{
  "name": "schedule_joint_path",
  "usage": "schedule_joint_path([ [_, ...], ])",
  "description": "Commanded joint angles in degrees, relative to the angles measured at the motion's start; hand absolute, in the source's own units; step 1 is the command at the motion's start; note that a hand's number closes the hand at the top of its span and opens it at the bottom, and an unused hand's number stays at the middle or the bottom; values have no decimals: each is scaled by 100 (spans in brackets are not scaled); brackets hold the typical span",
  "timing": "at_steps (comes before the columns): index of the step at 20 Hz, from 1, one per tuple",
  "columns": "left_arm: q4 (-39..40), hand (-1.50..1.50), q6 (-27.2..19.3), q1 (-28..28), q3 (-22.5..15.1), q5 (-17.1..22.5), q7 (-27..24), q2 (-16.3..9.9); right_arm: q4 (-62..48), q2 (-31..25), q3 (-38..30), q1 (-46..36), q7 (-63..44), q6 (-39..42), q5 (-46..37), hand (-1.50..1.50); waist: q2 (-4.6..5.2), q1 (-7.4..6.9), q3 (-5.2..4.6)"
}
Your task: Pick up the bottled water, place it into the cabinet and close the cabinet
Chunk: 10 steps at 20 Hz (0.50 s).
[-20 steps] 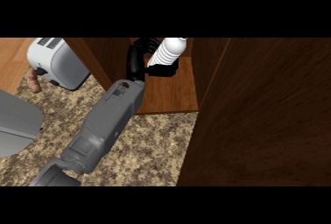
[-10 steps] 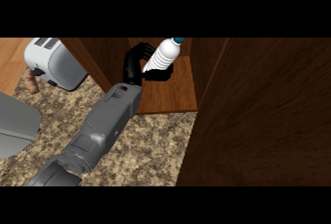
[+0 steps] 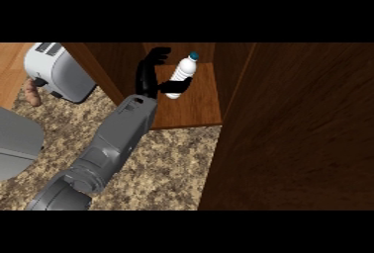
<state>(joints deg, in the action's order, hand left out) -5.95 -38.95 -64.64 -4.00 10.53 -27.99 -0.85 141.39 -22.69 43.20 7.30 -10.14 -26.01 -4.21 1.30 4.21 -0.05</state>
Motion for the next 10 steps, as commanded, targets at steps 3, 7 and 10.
schedule_joint_path([
  [3, 344, -150, -224, -12, -191, -281, 70, -160, 399, -83, 138, 96, -129, 25, -147, -150, 18, 42, -5],
  [7, 342, -150, -768, 25, -148, -263, 40, 81, 393, -224, 55, 208, 66, 85, 5, -150, 38, 110, -1],
  [10, 322, -150, -758, -58, -128, -265, 112, 83, 492, -98, 239, 110, -206, -22, -145, -150, 20, 74, -10],
])
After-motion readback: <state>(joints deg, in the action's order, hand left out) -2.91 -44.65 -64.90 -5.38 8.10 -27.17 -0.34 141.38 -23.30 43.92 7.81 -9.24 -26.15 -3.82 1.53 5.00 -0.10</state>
